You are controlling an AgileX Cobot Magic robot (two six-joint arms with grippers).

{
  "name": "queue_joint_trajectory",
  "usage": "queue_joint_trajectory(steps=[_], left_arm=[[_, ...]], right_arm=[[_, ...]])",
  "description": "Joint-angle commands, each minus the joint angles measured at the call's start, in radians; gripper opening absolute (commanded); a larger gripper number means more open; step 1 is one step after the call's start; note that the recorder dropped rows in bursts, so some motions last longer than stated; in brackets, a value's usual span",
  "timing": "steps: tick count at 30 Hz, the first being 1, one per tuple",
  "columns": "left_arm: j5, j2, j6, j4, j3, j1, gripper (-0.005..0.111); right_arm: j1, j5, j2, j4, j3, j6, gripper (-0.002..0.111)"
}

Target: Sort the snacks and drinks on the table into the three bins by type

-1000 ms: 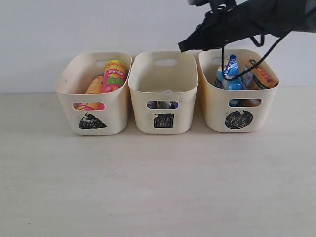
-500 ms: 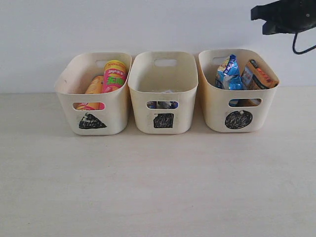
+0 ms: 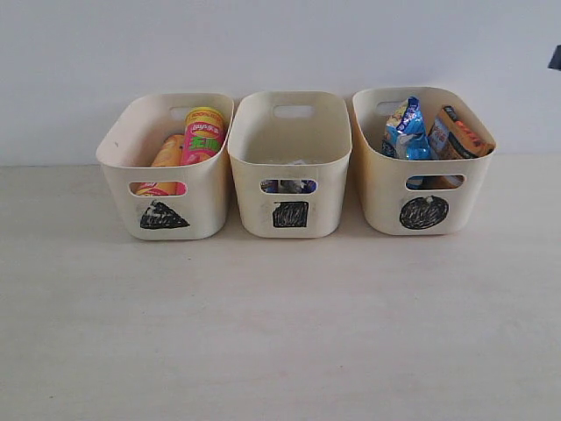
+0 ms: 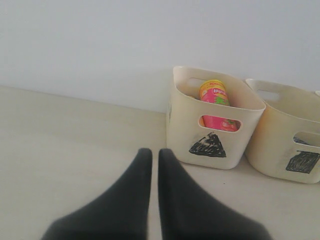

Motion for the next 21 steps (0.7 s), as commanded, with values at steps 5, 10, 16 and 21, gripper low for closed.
queue_joint_trajectory(steps=[5, 10, 16, 21], left_arm=[[-0.003, -0.003, 0.002, 0.002, 0.003, 0.003, 0.004], [-0.003, -0.003, 0.002, 0.002, 0.003, 0.003, 0.004], [-0.003, -0.003, 0.002, 0.002, 0.003, 0.003, 0.004], [-0.003, -0.003, 0.002, 0.002, 0.003, 0.003, 0.004]], right_arm=[[-0.002, -0.132, -0.236, -0.144, 0.225, 0.126, 0.000], [-0.002, -0.093, -0.418, -0.179, 0.314, 0.126, 0.000], [-0.002, 0.039, -0.597, -0.175, 0.347, 0.116, 0.000], [-0.002, 0.036, -0.676, -0.175, 0.347, 0.118, 0.000]])
